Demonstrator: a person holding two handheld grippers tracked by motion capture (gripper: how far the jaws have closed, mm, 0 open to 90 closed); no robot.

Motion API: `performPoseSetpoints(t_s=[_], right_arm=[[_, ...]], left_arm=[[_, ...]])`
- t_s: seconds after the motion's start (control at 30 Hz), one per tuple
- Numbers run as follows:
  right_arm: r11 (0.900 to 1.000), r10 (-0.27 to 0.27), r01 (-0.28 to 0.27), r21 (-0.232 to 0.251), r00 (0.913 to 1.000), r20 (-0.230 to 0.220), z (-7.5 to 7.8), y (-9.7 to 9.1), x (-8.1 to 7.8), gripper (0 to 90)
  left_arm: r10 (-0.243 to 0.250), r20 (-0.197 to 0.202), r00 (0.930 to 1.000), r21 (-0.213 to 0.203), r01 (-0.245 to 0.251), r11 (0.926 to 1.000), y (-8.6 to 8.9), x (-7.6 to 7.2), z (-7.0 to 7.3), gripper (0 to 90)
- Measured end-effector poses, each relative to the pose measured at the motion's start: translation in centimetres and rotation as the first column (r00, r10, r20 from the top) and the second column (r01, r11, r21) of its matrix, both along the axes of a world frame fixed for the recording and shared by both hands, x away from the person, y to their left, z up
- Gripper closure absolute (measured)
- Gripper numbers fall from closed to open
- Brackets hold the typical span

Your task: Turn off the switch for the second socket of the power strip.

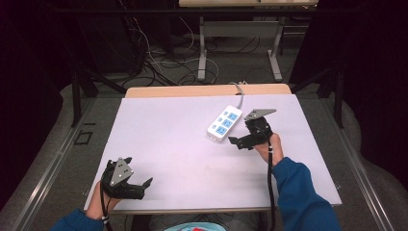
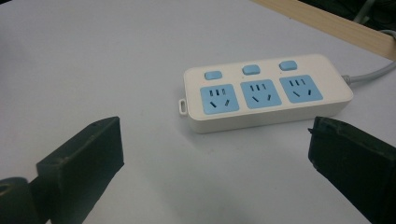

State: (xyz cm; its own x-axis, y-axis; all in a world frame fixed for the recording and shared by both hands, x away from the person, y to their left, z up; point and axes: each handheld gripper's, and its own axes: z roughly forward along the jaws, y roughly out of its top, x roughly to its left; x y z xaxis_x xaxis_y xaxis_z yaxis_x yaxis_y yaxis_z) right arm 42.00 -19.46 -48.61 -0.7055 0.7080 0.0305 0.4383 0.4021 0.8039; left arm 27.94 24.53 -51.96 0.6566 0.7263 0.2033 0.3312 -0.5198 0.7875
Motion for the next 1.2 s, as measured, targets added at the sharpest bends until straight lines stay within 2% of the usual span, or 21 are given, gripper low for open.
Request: performPoseSetpoints(t_s=[0.23, 0.5, 1.03, 1.17, 1.2], right_arm=[[0.9998, -0.008, 0.008, -0.018, 1.0000, 0.002, -0.3, -1.0, -1.4, 1.4], [0.9978, -0.008, 0.009, -0.066, 0.9999, 0.011, -0.9, -2.2, -3.3, 1.0], [0.9976, -0.035, 0.035, -0.059, 0.9993, 0.013, -1.3, -4.2, -6.0, 0.4], [0.9964, -0.035, 0.035, -0.077, 0.9994, 0.007, -1.5, -4.6, -6.5, 0.2], [0.9969, -0.044, 0.045, -0.064, 0.9990, 0.006, -1.6, -4.6, -6.7, 0.2]], left_arm=[[0.000, 0.001, 1.0000, 0.000, 0.000, 1.0000, 0.0, 0.0, 0.0, 1.5], [0.001, -0.001, 1.0000, 0.000, -0.001, 1.0000, 0.0, 0.0, 0.0, 1.5], [0.002, 0.007, 1.0000, 0.015, -0.002, 0.9999, 0.0, 0.0, 0.0, 1.6], [0.003, 0.006, 1.0000, 0.011, -0.003, 0.9999, 0.0, 0.0, 0.0, 1.6], [0.004, 0.006, 1.0000, 0.012, -0.004, 0.9999, 0.0, 0.0, 0.0, 1.6]])
